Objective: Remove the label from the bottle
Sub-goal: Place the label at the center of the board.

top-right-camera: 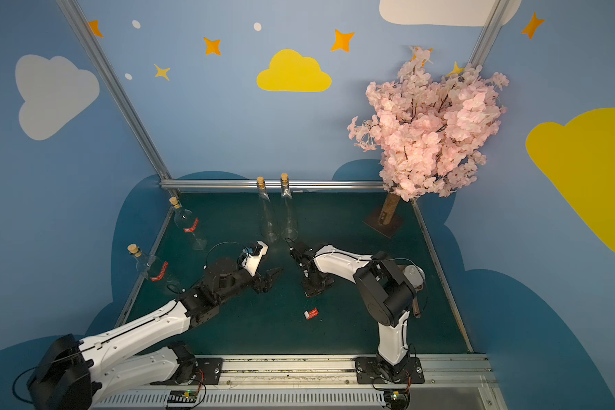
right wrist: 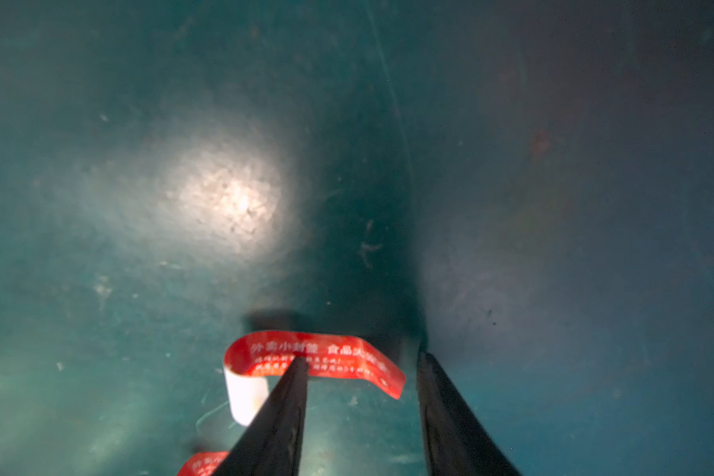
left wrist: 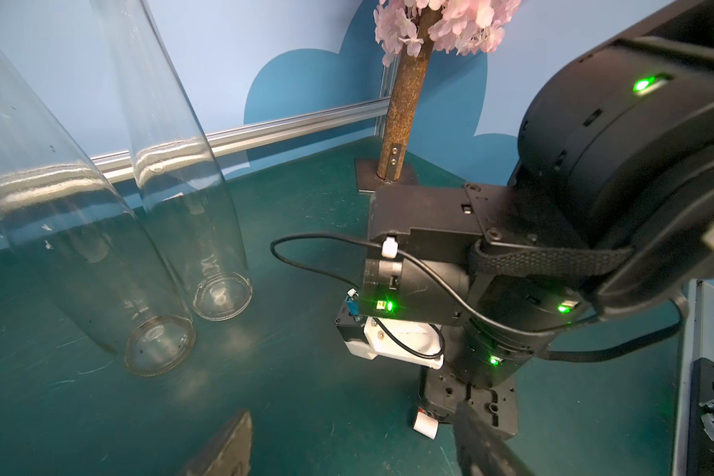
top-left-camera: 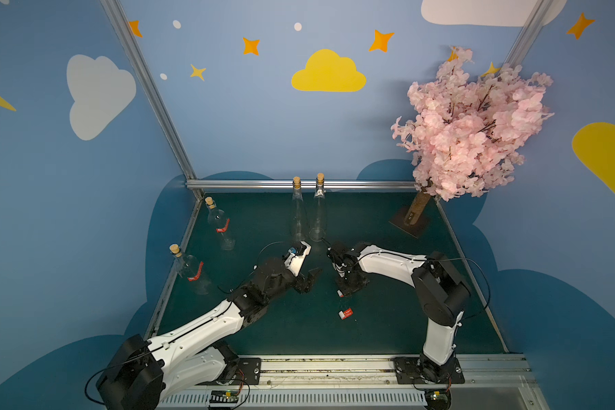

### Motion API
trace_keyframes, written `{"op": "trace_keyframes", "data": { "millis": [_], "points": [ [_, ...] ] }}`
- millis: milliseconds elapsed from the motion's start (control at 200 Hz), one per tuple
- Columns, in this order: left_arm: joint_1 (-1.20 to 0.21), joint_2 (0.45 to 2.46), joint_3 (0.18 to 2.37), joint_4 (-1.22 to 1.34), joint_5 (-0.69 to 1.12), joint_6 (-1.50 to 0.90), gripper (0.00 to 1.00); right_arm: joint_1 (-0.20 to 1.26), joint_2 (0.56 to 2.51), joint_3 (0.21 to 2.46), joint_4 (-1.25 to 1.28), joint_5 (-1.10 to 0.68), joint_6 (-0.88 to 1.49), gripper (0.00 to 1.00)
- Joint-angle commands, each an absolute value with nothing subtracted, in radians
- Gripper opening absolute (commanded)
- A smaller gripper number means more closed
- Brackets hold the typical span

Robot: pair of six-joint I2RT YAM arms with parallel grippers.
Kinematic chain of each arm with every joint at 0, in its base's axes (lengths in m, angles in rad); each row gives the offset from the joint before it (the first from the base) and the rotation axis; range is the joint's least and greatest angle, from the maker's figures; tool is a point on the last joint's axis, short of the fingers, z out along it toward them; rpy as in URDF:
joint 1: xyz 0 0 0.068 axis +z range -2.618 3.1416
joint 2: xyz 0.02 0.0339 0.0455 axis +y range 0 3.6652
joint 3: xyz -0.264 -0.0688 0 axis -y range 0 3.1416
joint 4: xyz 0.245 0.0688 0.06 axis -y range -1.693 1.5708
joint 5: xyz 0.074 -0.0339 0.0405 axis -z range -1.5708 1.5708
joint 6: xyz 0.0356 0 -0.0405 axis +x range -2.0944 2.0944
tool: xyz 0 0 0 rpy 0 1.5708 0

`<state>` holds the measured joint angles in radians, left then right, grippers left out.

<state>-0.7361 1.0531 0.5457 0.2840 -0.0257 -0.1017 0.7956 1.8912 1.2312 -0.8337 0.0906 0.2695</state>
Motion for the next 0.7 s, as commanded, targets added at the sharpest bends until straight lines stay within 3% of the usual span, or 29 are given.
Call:
{"op": "trace_keyframes", "data": {
  "millis": [0,696],
  "points": [
    [-0.741,1.035,0.531,0.273,-0.028,-0.104,0.76,0.792,1.953,1.213,-0.856,0.174,0.285,0.48],
    [-0.744,1.032,0.532,0.269,-0.030,-0.106,0.76,0.774,1.970,1.272,-0.855,0.159,0.277,0.48]
  ]
}}
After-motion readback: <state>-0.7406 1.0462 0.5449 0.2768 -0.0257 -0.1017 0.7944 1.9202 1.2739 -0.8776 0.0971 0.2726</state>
